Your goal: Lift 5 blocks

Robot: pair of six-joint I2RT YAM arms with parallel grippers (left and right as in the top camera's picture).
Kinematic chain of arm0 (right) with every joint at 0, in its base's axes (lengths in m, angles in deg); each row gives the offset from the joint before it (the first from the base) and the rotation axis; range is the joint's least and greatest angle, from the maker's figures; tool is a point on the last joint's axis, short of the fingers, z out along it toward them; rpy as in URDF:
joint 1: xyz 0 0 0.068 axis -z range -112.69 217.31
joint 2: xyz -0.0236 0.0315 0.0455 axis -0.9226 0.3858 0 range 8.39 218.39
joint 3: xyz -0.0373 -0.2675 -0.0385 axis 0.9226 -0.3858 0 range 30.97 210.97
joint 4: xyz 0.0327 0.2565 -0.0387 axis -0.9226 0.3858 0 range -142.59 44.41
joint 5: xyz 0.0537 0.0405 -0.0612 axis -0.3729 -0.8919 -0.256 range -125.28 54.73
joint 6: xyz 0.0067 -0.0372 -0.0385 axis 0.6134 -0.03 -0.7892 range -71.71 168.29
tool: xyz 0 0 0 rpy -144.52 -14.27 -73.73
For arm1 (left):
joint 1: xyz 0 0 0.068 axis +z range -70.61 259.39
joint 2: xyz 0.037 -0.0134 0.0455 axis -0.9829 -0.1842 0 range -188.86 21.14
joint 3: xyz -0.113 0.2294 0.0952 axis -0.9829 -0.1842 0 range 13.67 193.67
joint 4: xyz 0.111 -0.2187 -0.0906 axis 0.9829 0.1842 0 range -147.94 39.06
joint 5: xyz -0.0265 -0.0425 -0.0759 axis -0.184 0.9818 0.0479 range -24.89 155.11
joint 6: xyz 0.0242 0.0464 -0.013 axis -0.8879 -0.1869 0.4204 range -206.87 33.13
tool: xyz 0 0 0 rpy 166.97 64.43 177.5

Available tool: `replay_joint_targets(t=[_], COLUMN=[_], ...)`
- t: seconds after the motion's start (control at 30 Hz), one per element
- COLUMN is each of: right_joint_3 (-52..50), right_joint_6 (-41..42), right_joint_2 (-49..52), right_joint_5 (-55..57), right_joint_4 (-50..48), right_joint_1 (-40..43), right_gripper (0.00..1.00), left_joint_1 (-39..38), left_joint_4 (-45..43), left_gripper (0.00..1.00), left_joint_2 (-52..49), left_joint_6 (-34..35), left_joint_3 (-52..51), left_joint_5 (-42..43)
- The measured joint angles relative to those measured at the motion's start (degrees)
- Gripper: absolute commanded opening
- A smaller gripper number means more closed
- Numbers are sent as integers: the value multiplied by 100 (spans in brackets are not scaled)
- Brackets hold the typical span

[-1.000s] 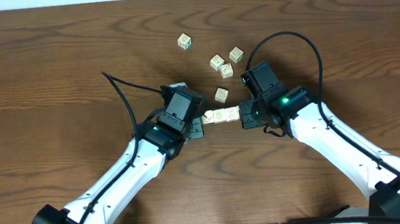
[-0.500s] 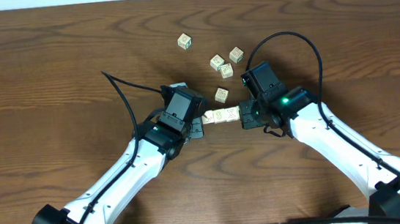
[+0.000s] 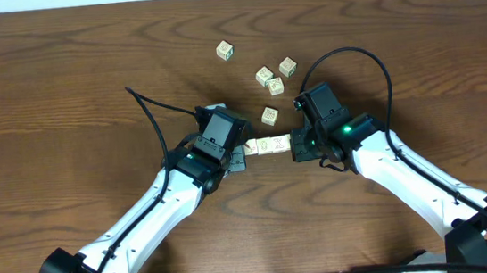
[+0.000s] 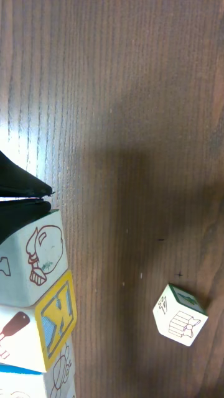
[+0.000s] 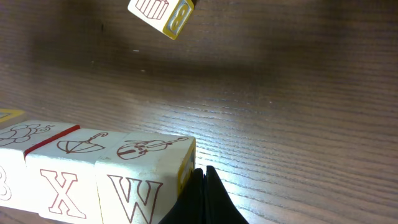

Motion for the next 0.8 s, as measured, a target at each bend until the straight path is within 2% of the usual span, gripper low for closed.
replay_joint_targets(t=[0.6, 0.8], right_joint_3=[-131, -374], right_joint_6=[37, 107], right_joint_2=[44, 44], right_joint_5=[2, -48], right_joint_4=[-35, -319], right_joint_1=[0, 0], right_gripper=[1, 1], left_joint_1=[-24, -33], left_joint_4=[-44, -22], left_gripper=[7, 7], left_joint_2=[-214, -299], left_joint_6=[-44, -59], left_joint_3=[0, 0], left_joint_5=[33, 59])
